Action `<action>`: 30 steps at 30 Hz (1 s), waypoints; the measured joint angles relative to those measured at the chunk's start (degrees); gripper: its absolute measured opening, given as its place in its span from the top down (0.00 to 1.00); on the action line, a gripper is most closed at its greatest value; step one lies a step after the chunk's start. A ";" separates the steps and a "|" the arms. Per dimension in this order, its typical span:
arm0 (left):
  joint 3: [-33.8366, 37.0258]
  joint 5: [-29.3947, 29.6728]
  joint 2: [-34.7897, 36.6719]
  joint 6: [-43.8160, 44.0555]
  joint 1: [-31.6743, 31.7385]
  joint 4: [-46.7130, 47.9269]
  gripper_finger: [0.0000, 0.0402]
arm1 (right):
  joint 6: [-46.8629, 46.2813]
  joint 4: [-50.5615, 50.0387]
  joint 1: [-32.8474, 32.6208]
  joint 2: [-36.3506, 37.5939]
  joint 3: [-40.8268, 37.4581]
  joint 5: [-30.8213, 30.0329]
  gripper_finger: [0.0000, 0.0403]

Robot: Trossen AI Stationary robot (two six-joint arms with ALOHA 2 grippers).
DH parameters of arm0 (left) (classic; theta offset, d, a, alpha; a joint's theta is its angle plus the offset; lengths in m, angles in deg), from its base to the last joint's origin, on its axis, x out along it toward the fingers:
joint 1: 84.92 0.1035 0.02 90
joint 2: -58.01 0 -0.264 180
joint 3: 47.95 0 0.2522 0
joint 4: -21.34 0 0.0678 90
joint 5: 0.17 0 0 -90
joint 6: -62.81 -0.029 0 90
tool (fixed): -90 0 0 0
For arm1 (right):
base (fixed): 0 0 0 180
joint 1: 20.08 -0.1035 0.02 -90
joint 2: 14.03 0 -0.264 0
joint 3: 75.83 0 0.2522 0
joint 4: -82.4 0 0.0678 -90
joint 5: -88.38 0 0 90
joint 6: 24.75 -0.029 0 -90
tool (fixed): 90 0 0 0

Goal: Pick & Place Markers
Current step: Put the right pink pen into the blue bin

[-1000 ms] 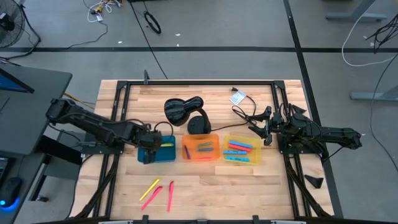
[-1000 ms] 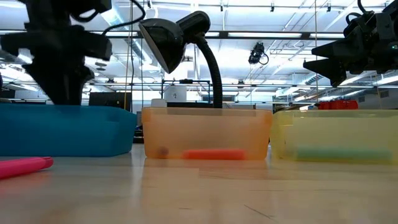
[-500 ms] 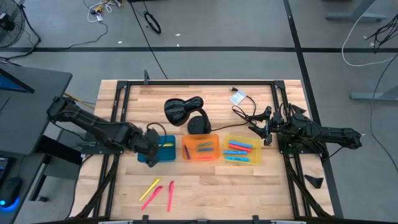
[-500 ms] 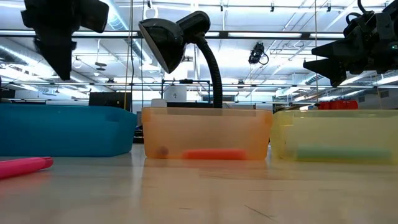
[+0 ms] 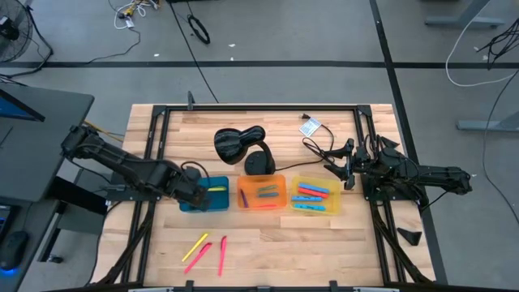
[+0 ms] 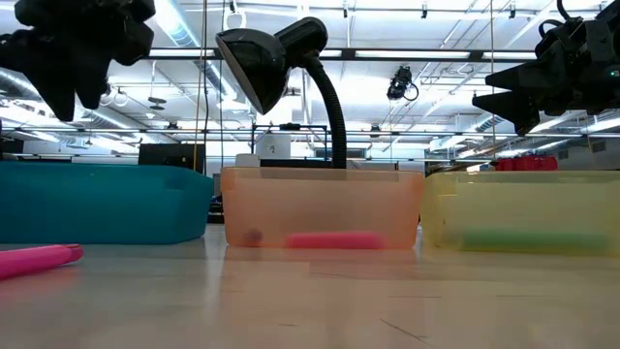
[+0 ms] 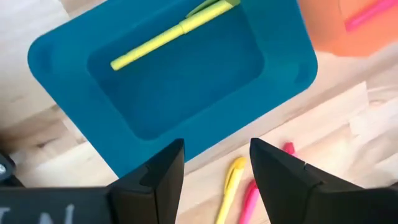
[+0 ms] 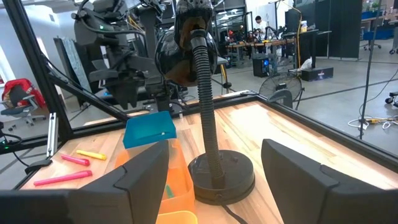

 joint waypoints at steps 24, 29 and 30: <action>-11.74 -5.33 -16.31 21.01 -5.43 -3.77 0.53 | 0.00 -0.02 0.00 -0.02 0.00 0.00 0.36; -20.01 -2.83 -22.61 24.93 -7.96 -1.86 0.53 | 0.00 0.00 -0.02 -0.02 0.00 0.02 0.36; -21.43 -2.30 -23.70 25.67 -8.50 -1.48 0.53 | -0.01 -0.01 -0.01 -0.02 0.00 0.01 0.36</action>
